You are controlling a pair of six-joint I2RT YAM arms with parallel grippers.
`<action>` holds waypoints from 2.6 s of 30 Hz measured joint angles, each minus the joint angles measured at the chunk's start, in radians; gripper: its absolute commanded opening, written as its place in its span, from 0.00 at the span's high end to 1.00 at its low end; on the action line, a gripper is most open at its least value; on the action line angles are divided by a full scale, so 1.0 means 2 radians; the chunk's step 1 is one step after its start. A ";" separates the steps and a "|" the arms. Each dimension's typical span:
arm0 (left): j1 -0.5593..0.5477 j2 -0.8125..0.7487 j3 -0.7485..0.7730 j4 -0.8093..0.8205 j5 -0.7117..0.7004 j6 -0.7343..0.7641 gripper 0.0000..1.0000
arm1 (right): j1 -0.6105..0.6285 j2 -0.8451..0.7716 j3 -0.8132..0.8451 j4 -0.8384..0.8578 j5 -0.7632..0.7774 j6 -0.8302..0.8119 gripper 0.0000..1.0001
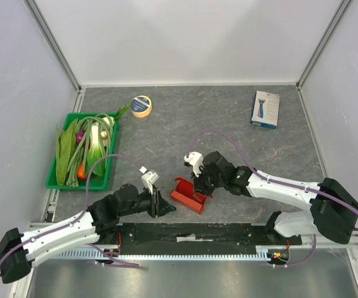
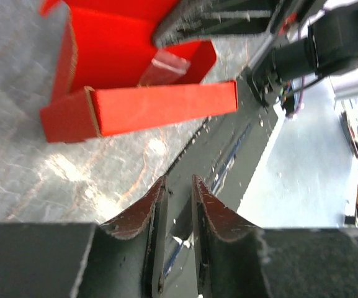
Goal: Fold the paper box
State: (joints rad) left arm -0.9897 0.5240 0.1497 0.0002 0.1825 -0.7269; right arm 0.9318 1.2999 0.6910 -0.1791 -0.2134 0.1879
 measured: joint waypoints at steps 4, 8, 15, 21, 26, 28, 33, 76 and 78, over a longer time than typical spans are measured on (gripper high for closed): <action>-0.024 0.035 -0.007 0.028 0.015 -0.005 0.72 | 0.000 0.004 0.005 -0.001 -0.002 0.002 0.84; -0.037 0.111 -0.007 0.071 0.010 -0.005 0.71 | 0.000 0.004 0.010 -0.002 -0.009 0.003 0.83; -0.039 0.196 -0.006 0.119 -0.020 -0.005 0.72 | 0.000 0.005 0.020 -0.010 -0.026 0.013 0.84; -0.040 0.194 0.014 0.138 -0.050 -0.005 0.72 | 0.004 0.005 0.020 -0.010 -0.026 0.024 0.85; -0.040 0.233 0.053 0.152 -0.061 -0.004 0.73 | 0.007 0.005 0.020 -0.007 -0.026 0.037 0.82; -0.040 0.250 0.060 0.154 -0.063 -0.004 0.73 | 0.007 0.004 0.019 -0.006 -0.026 0.042 0.75; -0.041 0.268 0.062 0.154 -0.066 -0.003 0.73 | 0.007 -0.003 0.014 -0.001 -0.032 0.054 0.52; -0.013 0.153 0.094 0.078 -0.136 0.039 0.43 | 0.084 0.025 0.036 -0.042 0.125 0.002 0.85; 0.005 0.094 0.083 0.053 -0.143 0.039 0.39 | 0.083 0.029 0.039 -0.042 0.124 -0.007 0.86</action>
State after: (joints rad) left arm -0.9806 0.7120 0.3164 0.1055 -0.1043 -0.6495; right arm 1.0981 1.3571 0.7681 -0.2630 0.0349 0.1738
